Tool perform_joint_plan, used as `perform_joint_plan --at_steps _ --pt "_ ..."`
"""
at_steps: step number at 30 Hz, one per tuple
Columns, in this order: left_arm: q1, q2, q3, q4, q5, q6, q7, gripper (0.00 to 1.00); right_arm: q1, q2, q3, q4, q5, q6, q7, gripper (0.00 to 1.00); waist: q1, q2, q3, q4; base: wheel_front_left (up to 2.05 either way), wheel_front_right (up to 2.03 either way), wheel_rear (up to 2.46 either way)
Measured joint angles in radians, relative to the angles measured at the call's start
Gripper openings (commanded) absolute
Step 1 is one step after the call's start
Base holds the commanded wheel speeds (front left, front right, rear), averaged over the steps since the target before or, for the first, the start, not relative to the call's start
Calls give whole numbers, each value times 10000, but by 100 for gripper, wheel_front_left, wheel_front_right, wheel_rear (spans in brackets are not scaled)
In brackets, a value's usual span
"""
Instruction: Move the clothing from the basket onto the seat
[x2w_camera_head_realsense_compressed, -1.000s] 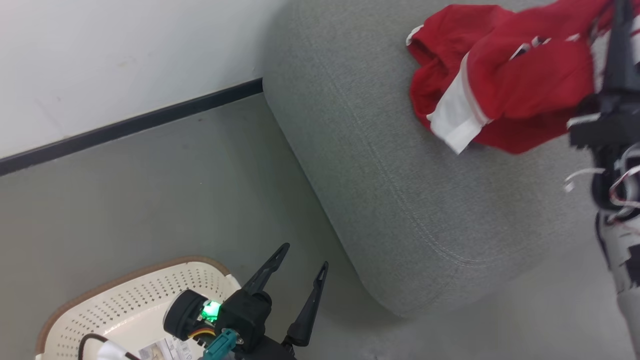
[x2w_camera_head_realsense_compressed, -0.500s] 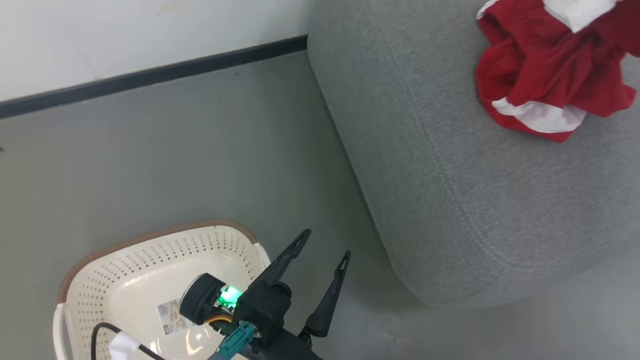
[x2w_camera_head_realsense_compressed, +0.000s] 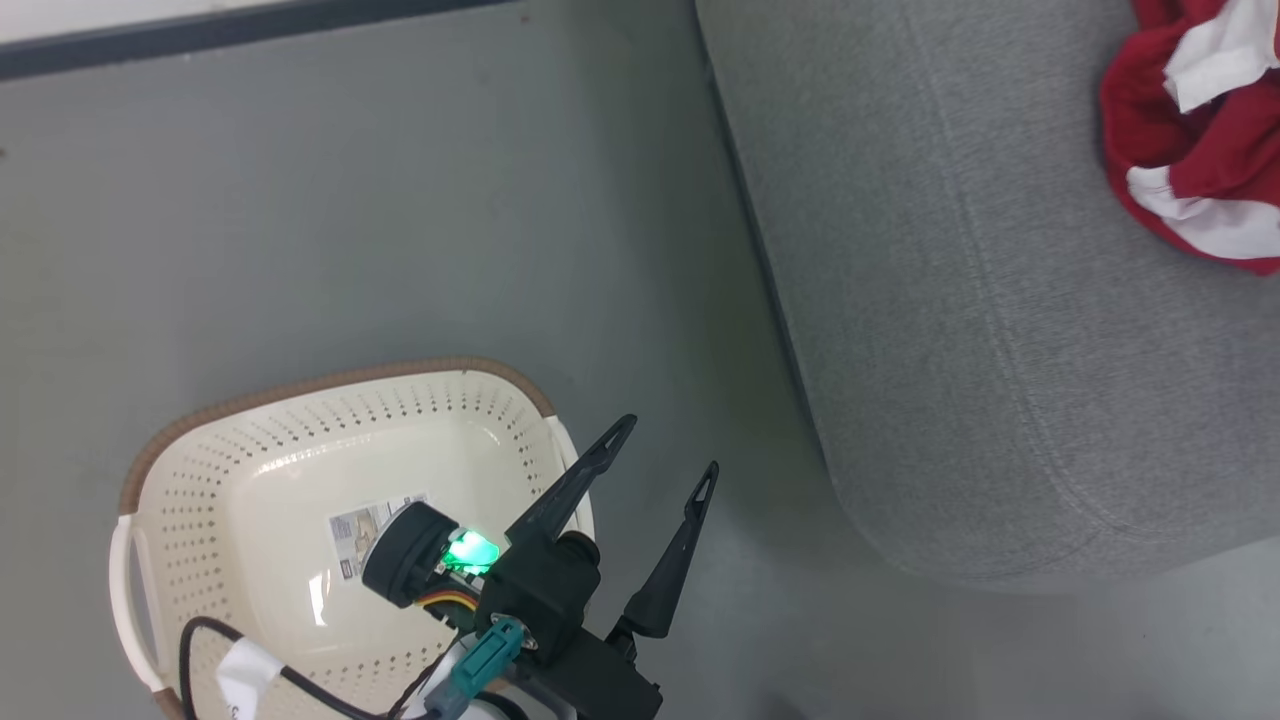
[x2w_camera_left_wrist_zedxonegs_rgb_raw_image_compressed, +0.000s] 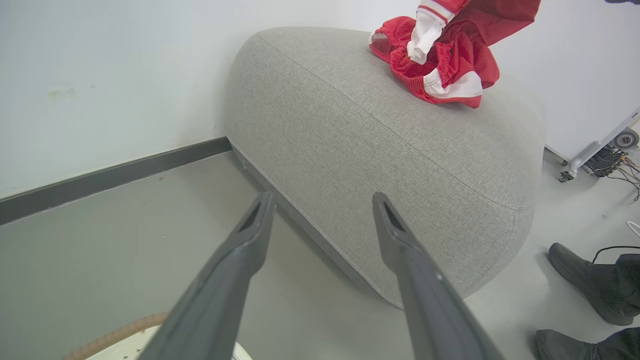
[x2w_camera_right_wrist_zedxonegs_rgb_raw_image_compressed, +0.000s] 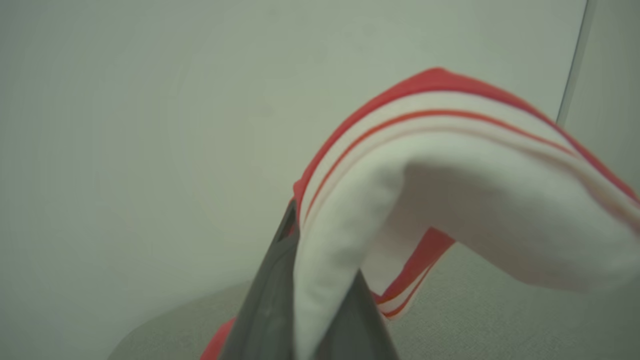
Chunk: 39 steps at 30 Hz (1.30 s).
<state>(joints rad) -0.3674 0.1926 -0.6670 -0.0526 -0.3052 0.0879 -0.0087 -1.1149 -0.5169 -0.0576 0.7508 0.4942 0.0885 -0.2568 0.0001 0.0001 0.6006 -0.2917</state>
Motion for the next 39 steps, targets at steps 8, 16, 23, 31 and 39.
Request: perform_joint_plan --at_steps 8,16,23,31,39 --pt "-417 -67 -71 130 23 -13 61 100 -321 96 105 1425 73 86 2 0 0 1 741 266 0 0 0" --pt "-444 -94 -65 345 23 -90 -19 100 -701 171 203 2364 104 144 215 31 0 0 952 439 0 0 0" --pt "-559 -247 -8 759 15 -90 -291 100 -859 217 416 2986 86 222 207 100 -1 0 747 477 0 0 0" --pt "-566 -476 -12 1172 -65 -178 -560 100 -784 393 669 3590 84 263 303 100 -1 0 265 515 0 0 0" --pt "-551 -640 2 1498 -161 -180 -830 100 -343 692 1014 3946 102 349 922 100 -2 -2 -314 502 0 0 0"
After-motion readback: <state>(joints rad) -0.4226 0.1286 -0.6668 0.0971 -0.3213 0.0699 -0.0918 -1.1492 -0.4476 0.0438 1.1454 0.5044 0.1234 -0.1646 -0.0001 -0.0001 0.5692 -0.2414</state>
